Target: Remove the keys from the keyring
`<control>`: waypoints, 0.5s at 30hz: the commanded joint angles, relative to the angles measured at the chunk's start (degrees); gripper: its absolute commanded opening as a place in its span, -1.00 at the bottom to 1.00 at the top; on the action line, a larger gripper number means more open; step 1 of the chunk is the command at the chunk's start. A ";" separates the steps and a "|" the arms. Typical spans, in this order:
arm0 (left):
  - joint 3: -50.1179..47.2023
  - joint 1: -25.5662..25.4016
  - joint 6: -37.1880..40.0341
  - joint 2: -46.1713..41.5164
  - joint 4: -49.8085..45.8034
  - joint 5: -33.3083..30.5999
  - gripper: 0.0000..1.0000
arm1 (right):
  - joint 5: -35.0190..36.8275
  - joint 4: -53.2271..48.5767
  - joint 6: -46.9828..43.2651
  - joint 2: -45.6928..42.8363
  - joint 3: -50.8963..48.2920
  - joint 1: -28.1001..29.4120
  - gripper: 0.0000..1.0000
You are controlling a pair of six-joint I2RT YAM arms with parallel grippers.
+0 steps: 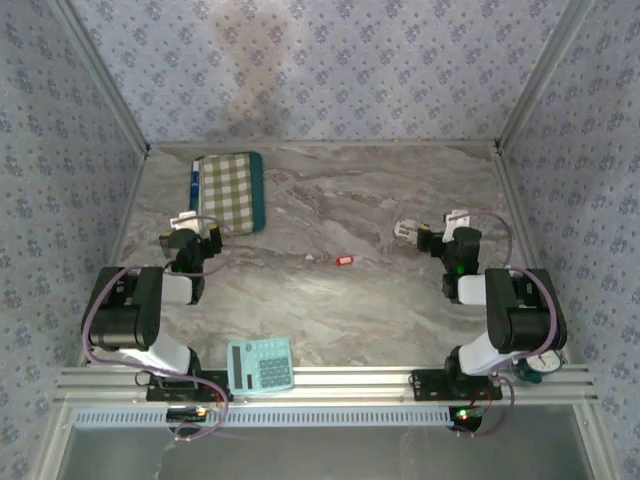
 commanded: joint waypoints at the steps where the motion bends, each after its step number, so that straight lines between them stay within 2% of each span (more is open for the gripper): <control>1: 1.00 0.24 -0.87 -0.95 -0.16 1.03 0.99 | -0.89 -0.52 -0.72 0.02 1.11 -0.35 0.99; 15: 1.06 0.30 -0.80 -0.95 -0.17 1.02 0.99 | -1.33 -0.67 -0.63 0.01 1.10 -0.56 0.99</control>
